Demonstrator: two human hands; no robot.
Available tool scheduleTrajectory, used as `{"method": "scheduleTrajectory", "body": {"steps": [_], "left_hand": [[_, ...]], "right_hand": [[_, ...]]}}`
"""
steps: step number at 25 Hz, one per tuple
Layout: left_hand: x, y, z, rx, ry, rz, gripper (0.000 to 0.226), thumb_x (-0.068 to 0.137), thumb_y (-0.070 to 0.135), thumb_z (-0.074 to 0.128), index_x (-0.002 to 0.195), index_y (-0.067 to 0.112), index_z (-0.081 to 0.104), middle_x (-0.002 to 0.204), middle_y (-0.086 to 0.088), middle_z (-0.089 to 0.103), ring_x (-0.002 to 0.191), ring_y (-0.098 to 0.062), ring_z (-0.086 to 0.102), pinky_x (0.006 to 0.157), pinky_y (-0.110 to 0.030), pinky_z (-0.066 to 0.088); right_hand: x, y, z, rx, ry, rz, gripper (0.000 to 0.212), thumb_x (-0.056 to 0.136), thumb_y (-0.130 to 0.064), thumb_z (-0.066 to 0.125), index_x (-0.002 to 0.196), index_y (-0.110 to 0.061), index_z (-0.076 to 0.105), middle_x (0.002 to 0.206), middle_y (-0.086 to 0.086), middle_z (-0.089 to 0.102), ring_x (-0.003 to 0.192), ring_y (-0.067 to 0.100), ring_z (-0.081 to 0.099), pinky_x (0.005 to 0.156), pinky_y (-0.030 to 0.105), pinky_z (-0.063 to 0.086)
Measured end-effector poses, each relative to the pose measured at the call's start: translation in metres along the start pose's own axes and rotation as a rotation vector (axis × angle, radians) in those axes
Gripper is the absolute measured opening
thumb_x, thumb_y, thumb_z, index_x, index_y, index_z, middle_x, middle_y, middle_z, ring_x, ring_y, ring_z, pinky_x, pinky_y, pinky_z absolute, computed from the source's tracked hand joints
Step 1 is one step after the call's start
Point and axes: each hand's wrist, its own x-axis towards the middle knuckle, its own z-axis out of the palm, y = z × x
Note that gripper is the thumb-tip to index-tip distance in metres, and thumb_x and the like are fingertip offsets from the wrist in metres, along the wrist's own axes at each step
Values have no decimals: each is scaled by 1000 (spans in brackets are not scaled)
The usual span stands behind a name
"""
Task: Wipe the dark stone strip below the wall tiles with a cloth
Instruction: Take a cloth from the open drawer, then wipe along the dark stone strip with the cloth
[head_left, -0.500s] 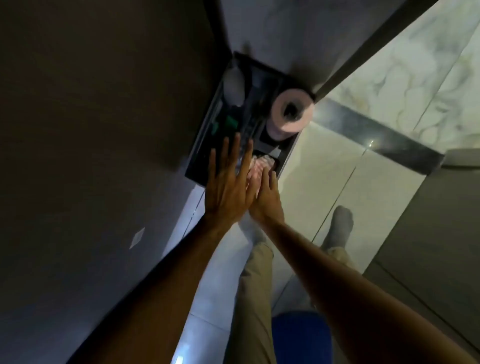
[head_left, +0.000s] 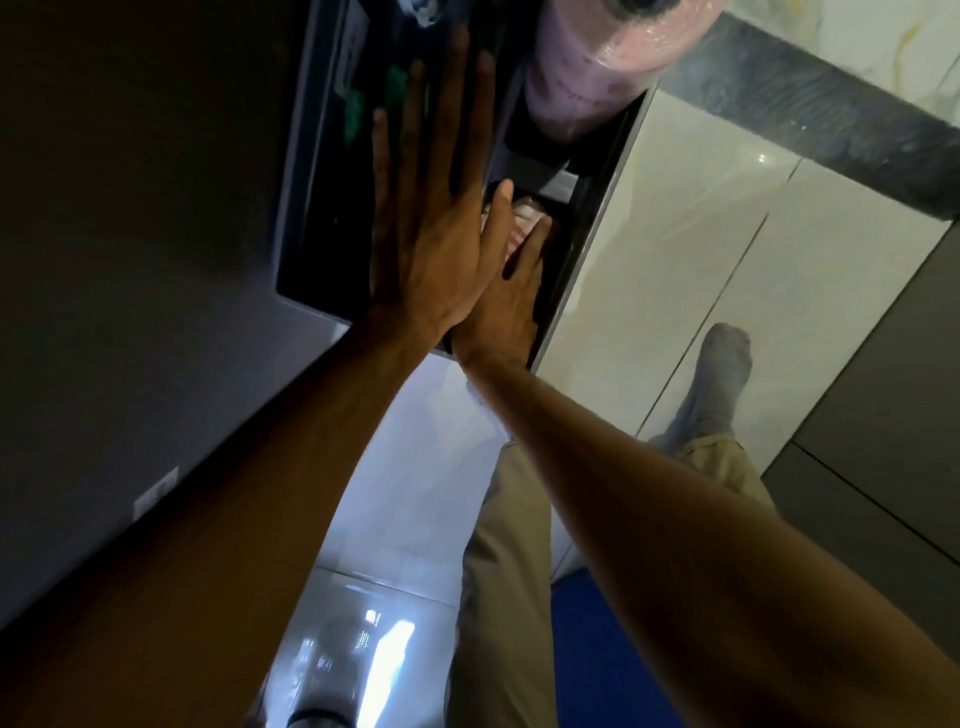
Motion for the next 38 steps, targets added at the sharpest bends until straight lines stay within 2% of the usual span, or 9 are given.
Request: {"method": "scheduleTrajectory", "body": {"steps": [2,5,11,15,24,27,30,34,38], "left_hand": [[2,0,1,22,14,2,74,115,54,37,174,12,22,181,-19,25,168,-42,23,136,-64,24],[2,-1,-2,13,12,22,75,115,54,36,175,12,18,182,-19,23,168,-43,22,136,-65,24],[-1,-3,-46,-6,-149,27,79,115,57,20,176,11,1,185,-18,3,172,-40,5,139,-64,12],[-29,18,-111,-46,-127,-68,73,118,48,24,176,8,3,185,-20,5,172,-38,9,140,-60,12],[-36,209,-189,20,-215,296,66,114,36,32,170,1,32,176,-24,31,164,-42,33,134,-66,29],[-4,278,-158,-34,-345,209,74,109,44,21,166,1,41,172,-22,42,161,-40,41,134,-66,18],[30,330,-92,-22,-394,141,68,109,41,35,159,-3,51,163,-25,54,153,-42,53,128,-68,39],[83,362,6,-48,-548,49,80,108,52,13,176,10,12,184,-16,16,172,-32,13,139,-55,-2],[117,368,99,-8,-555,57,74,117,52,21,176,14,-1,186,-15,4,173,-31,2,138,-53,-9]], "right_hand": [[5,5,0,-59,-3,-29,85,117,-42,55,179,-23,1,190,9,2,176,38,14,139,65,26],[5,-5,-5,100,52,94,65,121,-48,38,179,-31,13,186,4,28,169,34,36,135,61,38],[-47,-24,-70,118,-29,-144,41,122,-23,47,161,-19,56,154,6,70,136,18,68,122,40,56],[-91,-33,-170,34,-1,-236,44,118,-12,54,162,-11,55,153,13,71,135,29,71,119,44,58],[-55,-35,-400,36,214,-274,49,116,-12,56,164,-16,53,155,8,69,136,23,70,121,42,57],[15,-18,-442,-7,244,-245,36,117,-16,55,153,-18,61,137,9,77,110,12,68,106,35,63],[104,9,-468,-27,205,-202,33,120,-21,49,150,-17,62,121,12,79,102,23,76,96,42,67],[211,54,-466,-43,181,-167,27,121,-28,46,138,-16,65,92,-5,70,79,6,71,81,38,69],[287,91,-430,-138,168,-234,28,119,-22,52,147,-21,52,109,-6,63,88,10,62,87,33,62]]}}
